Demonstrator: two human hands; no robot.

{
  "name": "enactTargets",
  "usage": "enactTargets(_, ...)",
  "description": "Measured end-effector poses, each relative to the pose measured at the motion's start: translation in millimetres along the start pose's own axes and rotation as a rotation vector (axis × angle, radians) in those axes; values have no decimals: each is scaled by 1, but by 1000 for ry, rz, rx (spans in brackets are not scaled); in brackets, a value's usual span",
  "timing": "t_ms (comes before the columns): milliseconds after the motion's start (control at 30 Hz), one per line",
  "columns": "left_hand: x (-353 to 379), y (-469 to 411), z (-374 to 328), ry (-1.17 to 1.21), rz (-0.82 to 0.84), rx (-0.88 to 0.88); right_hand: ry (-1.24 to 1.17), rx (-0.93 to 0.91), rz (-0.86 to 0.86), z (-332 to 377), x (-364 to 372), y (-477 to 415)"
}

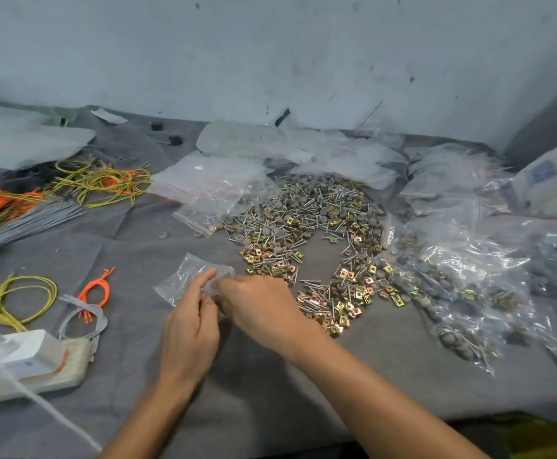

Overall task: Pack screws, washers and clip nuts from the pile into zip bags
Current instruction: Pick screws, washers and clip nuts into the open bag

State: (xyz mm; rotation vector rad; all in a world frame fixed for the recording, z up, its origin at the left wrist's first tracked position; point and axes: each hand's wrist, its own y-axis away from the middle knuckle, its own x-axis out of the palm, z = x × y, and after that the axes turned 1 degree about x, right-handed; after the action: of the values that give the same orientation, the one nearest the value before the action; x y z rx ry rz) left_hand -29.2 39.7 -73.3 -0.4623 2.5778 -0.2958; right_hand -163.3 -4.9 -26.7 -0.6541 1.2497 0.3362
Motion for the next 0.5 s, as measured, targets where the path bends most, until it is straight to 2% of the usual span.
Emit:
enactTargets(133, -1, 1, -1, -2, -8, -8, -84, 29, 22, -7, -7, 11)
enactTargets(233, -1, 1, -3, 14, -9, -19, -156, 117, 29, -30, -21, 22)
enactTargets(500, -2, 3, -5, 1, 10, -24, -69, 425, 25, -135, -49, 16)
